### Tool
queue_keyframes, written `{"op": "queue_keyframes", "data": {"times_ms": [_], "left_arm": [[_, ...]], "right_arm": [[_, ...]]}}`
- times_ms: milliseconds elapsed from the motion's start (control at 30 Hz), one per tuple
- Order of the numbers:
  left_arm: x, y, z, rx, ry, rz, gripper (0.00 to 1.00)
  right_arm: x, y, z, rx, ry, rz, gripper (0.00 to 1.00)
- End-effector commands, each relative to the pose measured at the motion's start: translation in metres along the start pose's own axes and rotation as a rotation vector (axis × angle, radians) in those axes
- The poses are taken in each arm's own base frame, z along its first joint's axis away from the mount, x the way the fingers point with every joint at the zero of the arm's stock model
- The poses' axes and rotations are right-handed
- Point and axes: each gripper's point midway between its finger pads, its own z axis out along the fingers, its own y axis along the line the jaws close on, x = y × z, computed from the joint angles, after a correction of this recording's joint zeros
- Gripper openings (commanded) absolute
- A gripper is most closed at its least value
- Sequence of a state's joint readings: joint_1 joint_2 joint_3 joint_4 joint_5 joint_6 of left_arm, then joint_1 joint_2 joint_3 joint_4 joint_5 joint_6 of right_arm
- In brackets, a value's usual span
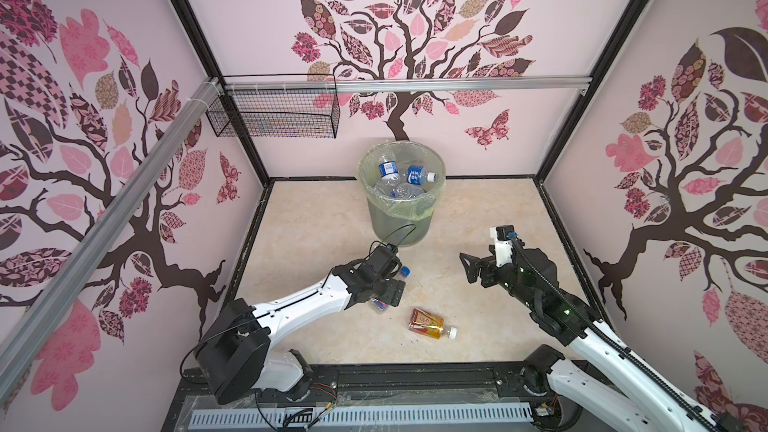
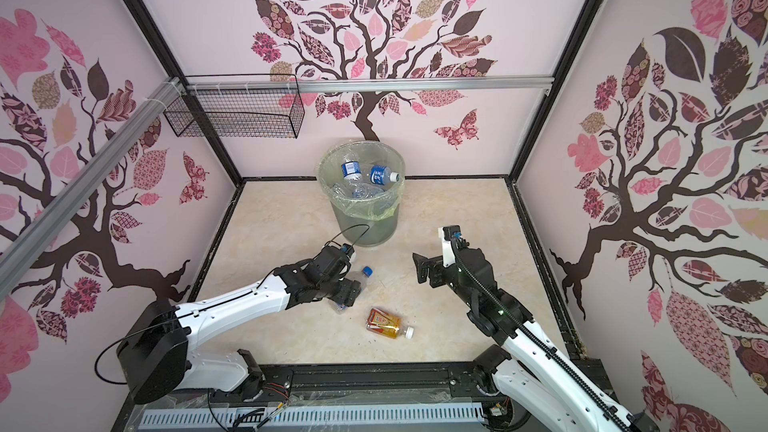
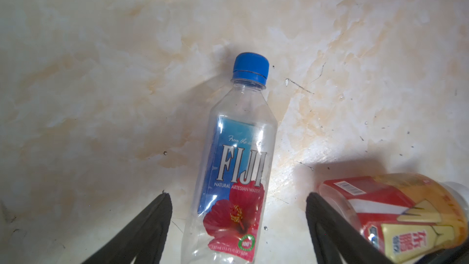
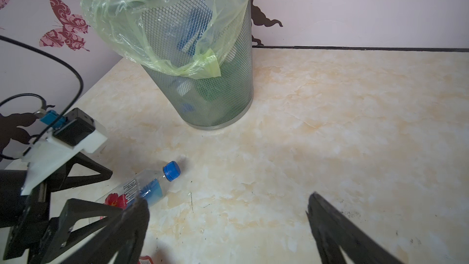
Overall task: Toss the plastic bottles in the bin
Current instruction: 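Draw the right gripper back while the left gripper reaches for the Fiji bottle, then grasp the Fiji bottle with the left gripper and lift it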
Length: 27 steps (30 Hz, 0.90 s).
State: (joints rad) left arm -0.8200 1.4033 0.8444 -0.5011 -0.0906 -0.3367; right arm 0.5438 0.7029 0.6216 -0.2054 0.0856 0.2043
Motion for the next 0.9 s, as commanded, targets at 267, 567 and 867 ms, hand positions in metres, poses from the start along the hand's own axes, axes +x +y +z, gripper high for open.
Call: {"op": "queue_keyframes", "data": {"times_ms": [267, 567, 867], "left_arm": [[0.018, -0.002, 0.031, -0.003, 0.047, 0.009, 0.83], [0.022, 0.007, 0.036, -0.085, 0.06, -0.018, 0.7], [0.004, 0.018, -0.002, -0.121, -0.047, -0.042, 0.57]], "right_arm": [[-0.005, 0.003, -0.007, -0.018, -0.019, 0.012, 1.0], [-0.006, -0.001, -0.008, 0.001, -0.025, 0.004, 1.0], [-0.009, -0.001, -0.008, 0.005, -0.038, 0.003, 1.0]]}}
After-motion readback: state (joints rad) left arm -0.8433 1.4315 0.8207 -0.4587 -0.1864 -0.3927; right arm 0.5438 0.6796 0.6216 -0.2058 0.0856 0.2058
